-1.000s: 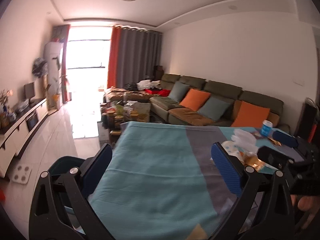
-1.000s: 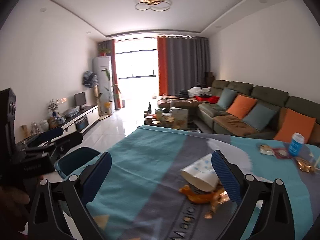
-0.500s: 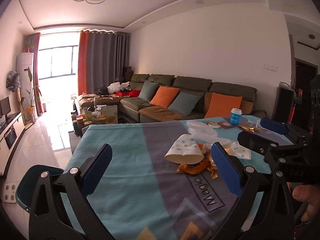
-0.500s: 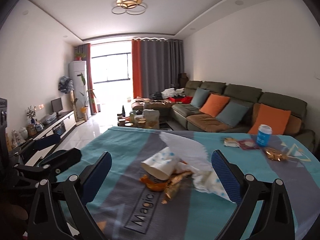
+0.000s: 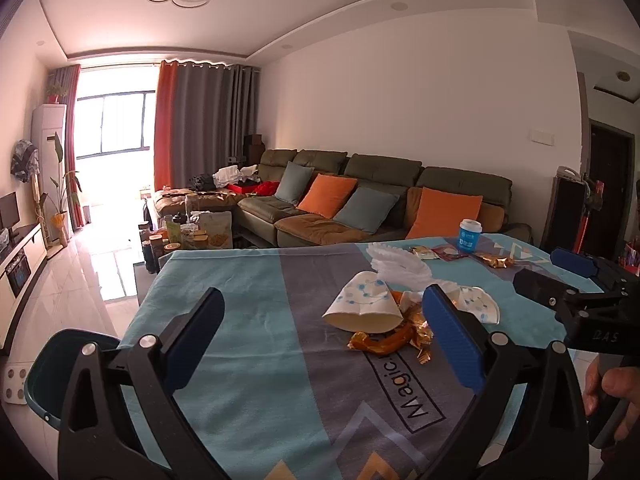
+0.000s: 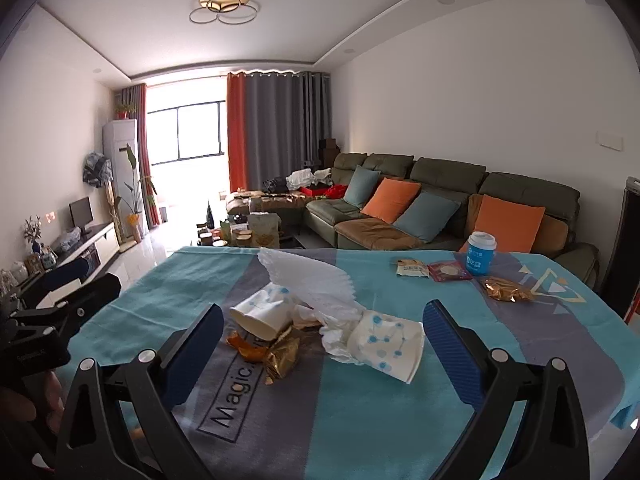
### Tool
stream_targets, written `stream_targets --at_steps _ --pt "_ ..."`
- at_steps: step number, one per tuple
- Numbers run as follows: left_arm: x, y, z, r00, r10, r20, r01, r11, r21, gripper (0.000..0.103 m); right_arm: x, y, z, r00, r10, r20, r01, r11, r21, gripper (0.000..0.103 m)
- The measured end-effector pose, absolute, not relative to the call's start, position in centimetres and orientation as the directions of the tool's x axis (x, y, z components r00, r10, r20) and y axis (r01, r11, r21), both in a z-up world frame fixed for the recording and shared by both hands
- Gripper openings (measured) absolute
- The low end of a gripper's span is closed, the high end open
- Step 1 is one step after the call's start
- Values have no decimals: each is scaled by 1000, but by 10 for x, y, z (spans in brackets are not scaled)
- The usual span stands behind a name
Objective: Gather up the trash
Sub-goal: 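Return both tools over the table toward the remaining cups and wrappers, then grasp the white foam fruit net with the right tool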
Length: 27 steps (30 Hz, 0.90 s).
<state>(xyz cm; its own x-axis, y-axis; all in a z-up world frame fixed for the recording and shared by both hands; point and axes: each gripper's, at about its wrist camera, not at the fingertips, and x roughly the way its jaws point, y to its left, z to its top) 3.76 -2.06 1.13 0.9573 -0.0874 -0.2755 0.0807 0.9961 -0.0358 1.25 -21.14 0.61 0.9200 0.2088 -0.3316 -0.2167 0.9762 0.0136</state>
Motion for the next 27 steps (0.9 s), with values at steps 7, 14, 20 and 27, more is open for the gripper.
stream_targets --at_steps 7,14,20,27 --pt "45 -13 6 952 -83 -295 73 996 -43 98 34 -205 1 906 206 -370 -228 973 -17 96" --pt "55 -5 -1 939 -74 -335 59 997 -55 98 66 -178 -3 886 226 -405 -286 954 -93 96" --pt "66 -5 -6 933 -75 -353 59 997 -55 98 98 -157 -7 874 222 -432 -323 930 -176 96" --pt "79 -5 -12 920 -79 -383 60 996 -60 98 127 -143 -15 862 197 -468 -336 912 -236 88"
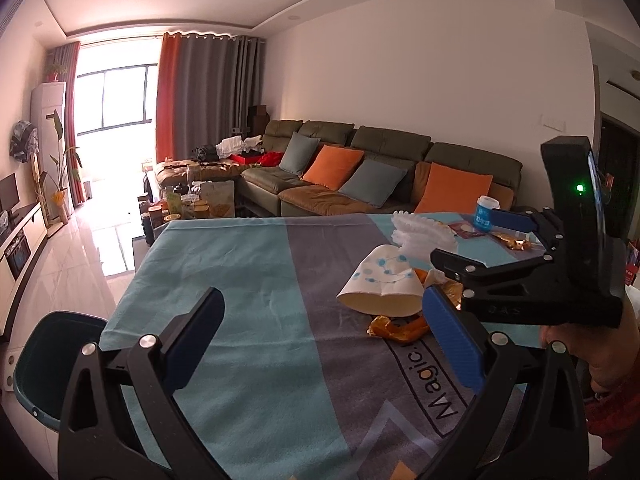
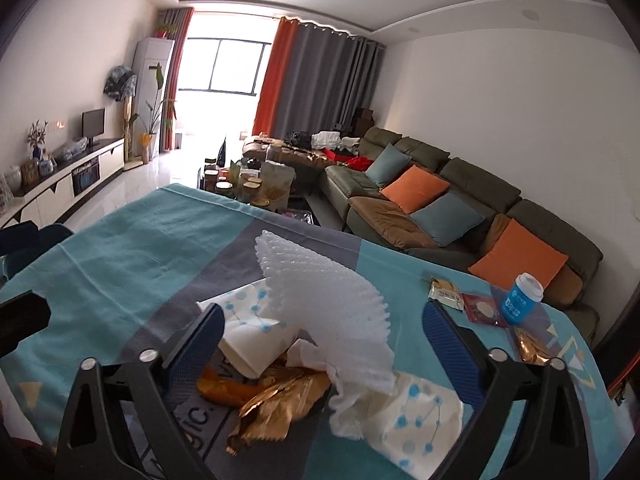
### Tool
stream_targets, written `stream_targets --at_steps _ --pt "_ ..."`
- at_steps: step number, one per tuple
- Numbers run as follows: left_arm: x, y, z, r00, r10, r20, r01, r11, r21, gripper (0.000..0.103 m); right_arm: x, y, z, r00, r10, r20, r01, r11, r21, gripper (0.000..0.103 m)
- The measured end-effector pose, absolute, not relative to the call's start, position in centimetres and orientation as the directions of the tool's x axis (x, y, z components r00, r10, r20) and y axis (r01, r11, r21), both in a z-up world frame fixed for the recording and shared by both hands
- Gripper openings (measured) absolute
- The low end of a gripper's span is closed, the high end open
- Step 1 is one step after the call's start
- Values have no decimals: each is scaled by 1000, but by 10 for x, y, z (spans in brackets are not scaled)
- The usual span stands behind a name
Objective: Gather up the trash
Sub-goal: 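Grasp the white foam fruit net with the right tool, then grasp a second white foam net with the left tool while the right tool holds its net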
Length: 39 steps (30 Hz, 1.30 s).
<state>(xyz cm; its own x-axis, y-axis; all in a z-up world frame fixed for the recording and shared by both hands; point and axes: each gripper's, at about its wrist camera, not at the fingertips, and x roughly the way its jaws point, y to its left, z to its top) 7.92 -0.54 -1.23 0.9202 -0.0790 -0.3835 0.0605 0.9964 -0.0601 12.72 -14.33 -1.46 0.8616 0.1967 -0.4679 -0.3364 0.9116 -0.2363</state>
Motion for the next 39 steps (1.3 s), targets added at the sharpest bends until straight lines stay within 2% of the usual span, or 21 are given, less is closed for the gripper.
stream_targets --at_steps 1,5,7,9,16,17,21,39 --pt "81 -5 -13 919 -80 -387 61 996 -62 98 131 -142 -15 854 201 -479 -345 909 -234 85" --pt "90 -6 -16 912 -84 -402 62 996 -65 98 141 -144 -19 832 211 -512 -362 907 -214 59" --pt "93 -7 -17 910 -86 -406 65 996 -64 98 144 -145 -21 826 212 -523 -365 907 -209 55" --pt "96 -8 -17 909 -88 -408 67 996 -64 98 146 -146 -22 820 224 -527 -373 907 -195 37" --pt "110 -12 -19 904 -100 -416 82 995 -62 98 150 -155 -17 812 269 -518 -385 914 -130 22" --pt "113 -13 -19 903 -106 -416 87 994 -65 98 150 -156 -15 812 276 -515 -386 915 -120 13" --pt "124 -19 -17 905 -123 -407 108 992 -60 98 151 -164 -11 815 289 -503 -378 922 -82 10" --pt "188 -68 -22 861 -260 -437 242 965 -99 98 147 -213 15 871 255 -420 -283 959 -6 9"
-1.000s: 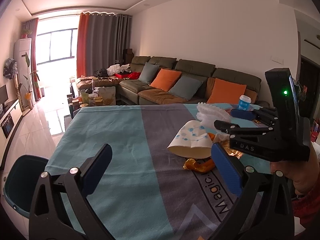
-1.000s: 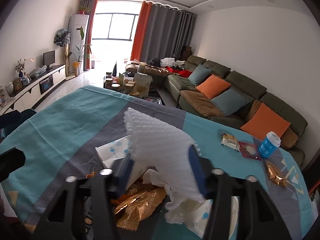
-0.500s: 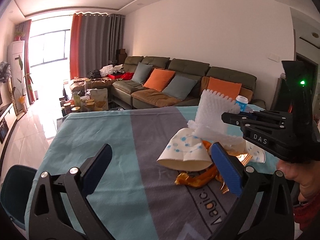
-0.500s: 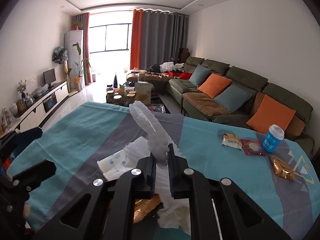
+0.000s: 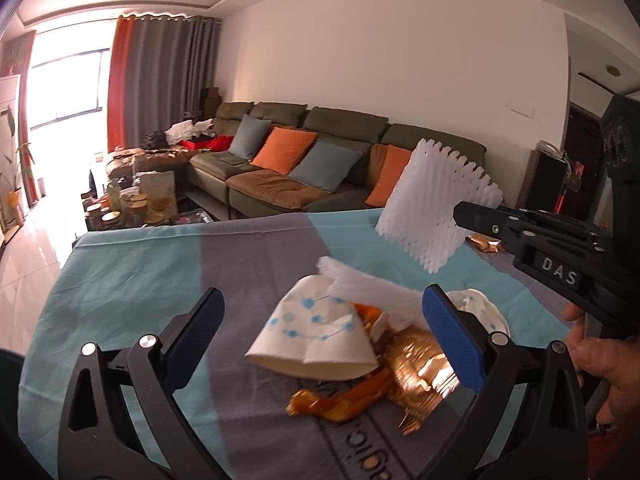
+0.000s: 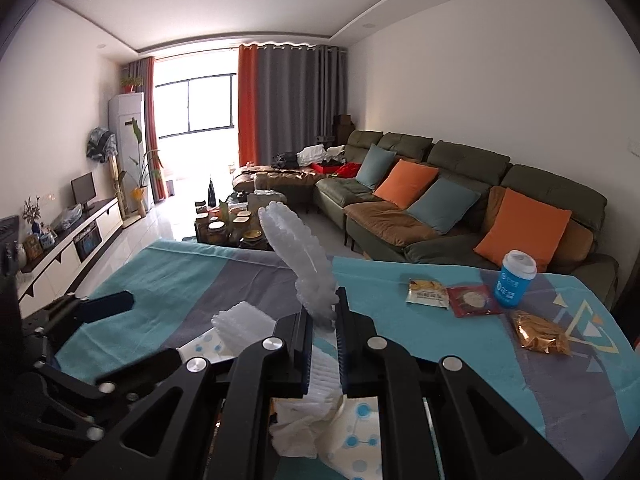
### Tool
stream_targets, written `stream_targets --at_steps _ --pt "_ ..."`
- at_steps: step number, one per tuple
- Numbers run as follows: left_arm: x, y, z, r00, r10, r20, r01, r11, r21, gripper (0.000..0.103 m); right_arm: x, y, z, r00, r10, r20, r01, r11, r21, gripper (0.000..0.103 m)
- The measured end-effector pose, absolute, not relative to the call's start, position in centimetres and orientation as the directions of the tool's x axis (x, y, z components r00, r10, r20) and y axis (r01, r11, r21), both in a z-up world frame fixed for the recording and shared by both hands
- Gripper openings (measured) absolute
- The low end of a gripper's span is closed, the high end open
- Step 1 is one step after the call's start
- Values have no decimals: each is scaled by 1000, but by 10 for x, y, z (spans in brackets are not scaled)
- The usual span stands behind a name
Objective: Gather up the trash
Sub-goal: 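Grasp a second white foam net with the left tool while the right tool holds its net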
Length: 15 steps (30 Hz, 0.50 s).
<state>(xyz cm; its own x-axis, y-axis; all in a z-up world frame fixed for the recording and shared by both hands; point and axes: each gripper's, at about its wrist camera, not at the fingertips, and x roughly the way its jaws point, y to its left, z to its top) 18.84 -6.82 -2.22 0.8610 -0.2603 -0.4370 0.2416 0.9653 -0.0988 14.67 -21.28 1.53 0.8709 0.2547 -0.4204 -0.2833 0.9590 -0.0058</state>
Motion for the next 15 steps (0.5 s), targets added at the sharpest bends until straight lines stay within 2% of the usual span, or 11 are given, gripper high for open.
stream_targets --at_steps 3,8,13,15 --pt "201 -78 -25 848 -291 -444 269 957 -112 98 146 -219 16 876 248 -414 -273 962 -1 9" --pt "233 -85 -34 796 -375 -475 303 927 -223 96 143 -226 19 887 229 -401 -248 969 3 9" --pt "265 -83 -50 722 -447 -528 289 889 -356 78 144 -232 15 886 220 -407 -237 972 10 9" --pt "274 -79 -56 706 -461 -537 271 877 -396 76 145 -233 13 884 221 -411 -237 971 13 9"
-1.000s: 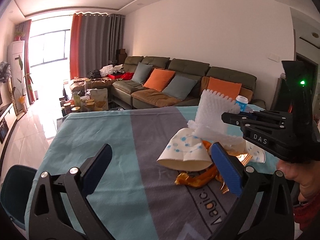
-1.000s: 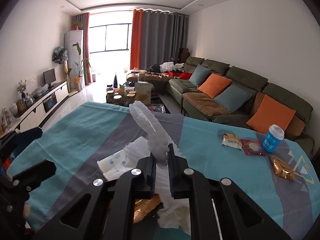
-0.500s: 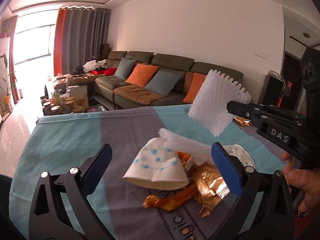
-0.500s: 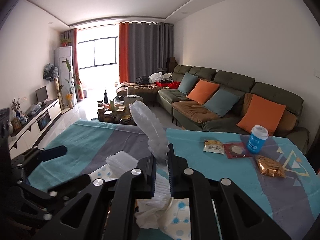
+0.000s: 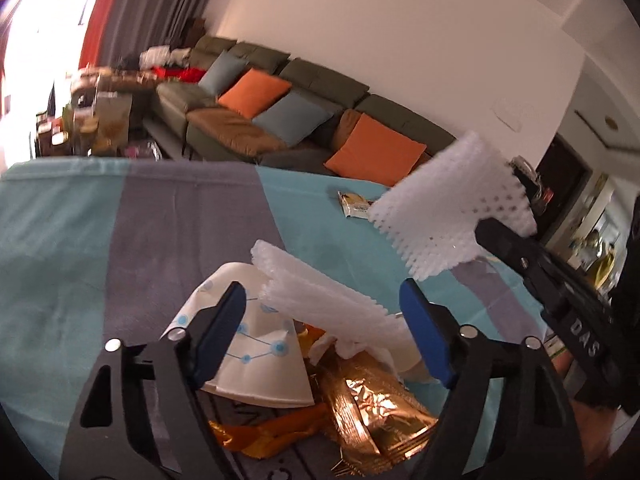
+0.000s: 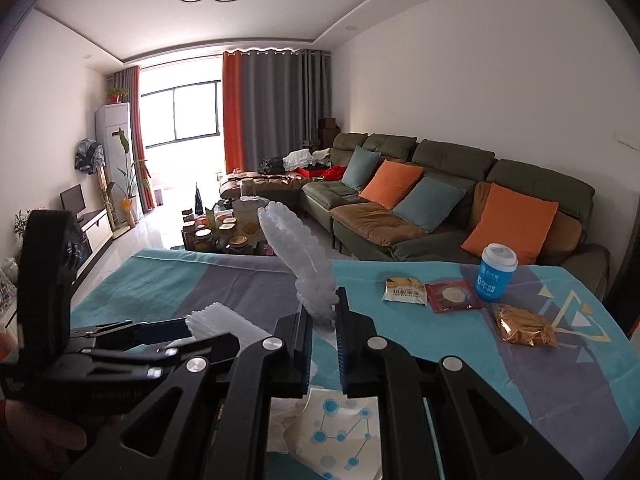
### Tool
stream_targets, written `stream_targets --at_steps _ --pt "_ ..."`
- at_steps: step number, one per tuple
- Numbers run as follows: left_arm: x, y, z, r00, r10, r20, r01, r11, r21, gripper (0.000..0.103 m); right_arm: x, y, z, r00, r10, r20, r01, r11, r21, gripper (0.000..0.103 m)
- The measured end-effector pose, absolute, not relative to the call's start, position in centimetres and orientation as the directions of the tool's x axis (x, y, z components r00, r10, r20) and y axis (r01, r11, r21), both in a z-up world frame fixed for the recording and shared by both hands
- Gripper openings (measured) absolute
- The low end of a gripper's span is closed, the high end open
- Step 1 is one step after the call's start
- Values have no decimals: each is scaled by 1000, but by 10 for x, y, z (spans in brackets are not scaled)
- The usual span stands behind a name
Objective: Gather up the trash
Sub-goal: 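Grasp a second white foam net with the left tool while the right tool holds its net, then carry both foam nets from the table over the teal bin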
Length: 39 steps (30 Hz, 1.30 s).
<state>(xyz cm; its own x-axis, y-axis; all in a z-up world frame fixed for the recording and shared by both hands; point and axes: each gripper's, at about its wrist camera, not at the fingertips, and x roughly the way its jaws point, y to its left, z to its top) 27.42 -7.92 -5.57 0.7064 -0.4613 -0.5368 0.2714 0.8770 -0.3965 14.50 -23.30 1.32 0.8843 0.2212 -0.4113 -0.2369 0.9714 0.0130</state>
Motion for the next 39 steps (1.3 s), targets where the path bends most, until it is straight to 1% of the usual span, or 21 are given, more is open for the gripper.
stream_targets --at_steps 2,5,7,8,10,11,12,13,16,22,27,32,39 --pt "280 -73 -62 687 -482 -543 259 862 -436 70 145 -235 12 883 222 -413 -237 971 17 9" --pt "286 -72 -65 687 -481 -546 250 861 -443 60 146 -235 10 880 224 -419 -239 971 17 9" --pt "288 -71 -66 690 -477 -544 251 863 -438 49 145 -235 10 880 224 -419 -239 971 17 9" --pt "288 -68 -67 689 -479 -545 257 864 -434 47 145 -235 10 880 224 -420 -238 971 18 9" --pt "290 -68 -68 685 -478 -550 260 866 -428 36 144 -235 11 881 224 -418 -238 971 18 9" --pt "290 -67 -68 688 -473 -551 259 869 -422 34 144 -234 12 881 224 -418 -238 971 18 9" --pt "287 -67 -67 687 -472 -552 260 870 -420 29 144 -234 12 881 224 -417 -238 971 18 9" --pt "287 -68 -68 686 -470 -556 259 871 -417 22 143 -234 12 881 224 -417 -238 971 18 9" --pt "283 -68 -68 691 -465 -554 263 875 -406 16 143 -234 12 882 224 -414 -238 971 17 9" --pt "274 -60 -56 739 -463 -489 273 870 -411 13 139 -235 17 890 217 -402 -233 972 10 9" --pt "259 -52 -34 793 -425 -436 270 887 -373 13 132 -232 23 899 221 -379 -237 972 6 9" --pt "231 -37 -9 861 -346 -372 237 922 -308 13 122 -230 33 910 232 -344 -243 970 10 9" --pt "188 -14 14 921 -220 -323 159 966 -205 13 105 -221 46 912 272 -306 -281 960 16 10"
